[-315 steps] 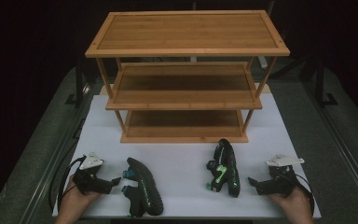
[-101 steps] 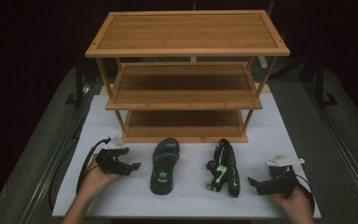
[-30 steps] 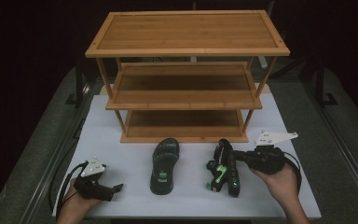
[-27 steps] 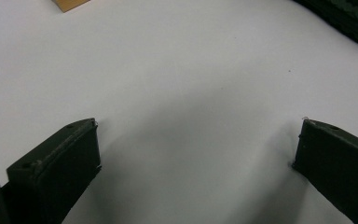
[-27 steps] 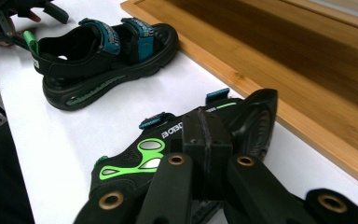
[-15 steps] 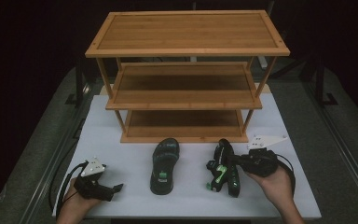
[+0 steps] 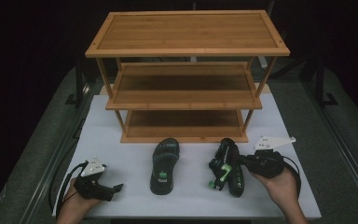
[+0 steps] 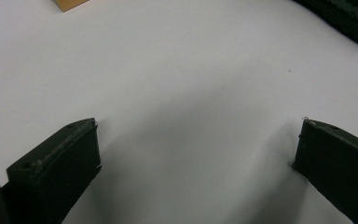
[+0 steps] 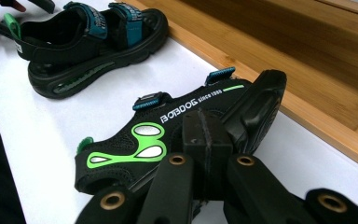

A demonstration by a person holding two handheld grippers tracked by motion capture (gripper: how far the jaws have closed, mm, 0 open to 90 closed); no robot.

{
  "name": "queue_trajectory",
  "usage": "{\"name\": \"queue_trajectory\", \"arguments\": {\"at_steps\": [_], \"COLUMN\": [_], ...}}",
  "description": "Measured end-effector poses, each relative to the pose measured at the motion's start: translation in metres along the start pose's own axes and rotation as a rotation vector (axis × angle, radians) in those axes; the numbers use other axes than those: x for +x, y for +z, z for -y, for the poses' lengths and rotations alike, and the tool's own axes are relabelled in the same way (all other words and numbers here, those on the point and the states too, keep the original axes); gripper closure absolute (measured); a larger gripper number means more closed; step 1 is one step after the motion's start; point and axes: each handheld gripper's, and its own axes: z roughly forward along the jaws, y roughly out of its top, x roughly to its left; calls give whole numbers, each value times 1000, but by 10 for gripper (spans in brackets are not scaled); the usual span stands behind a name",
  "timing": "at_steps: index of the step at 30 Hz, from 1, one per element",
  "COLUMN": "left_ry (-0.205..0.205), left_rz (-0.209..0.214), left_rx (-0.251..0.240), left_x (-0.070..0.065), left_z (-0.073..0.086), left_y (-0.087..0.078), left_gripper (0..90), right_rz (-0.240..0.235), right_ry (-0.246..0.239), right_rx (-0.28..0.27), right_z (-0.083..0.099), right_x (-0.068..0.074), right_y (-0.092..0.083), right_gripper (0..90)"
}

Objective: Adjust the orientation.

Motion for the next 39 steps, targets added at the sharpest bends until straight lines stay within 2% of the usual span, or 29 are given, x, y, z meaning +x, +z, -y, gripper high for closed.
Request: {"name": "queue_trajectory", "arguments": {"at_steps": [17,31,39], "left_ry": [0,-1,0], "left_rz": [0,0,0], "left_rx": [1,0,1], "left_x": [0,0,0], "left_z": [0,0,0], "left_y": [0,0,0], "left_gripper": [0,0,0], "right_rz": [37,39,28], "right_ry": [52,87,127], "right_rx": [-11,-6,-9], "right_z": [15,26,36], "right_x": [-16,-29,-40], "right_y": [-16,-23,-25], "right_gripper": [898,898,898]}}
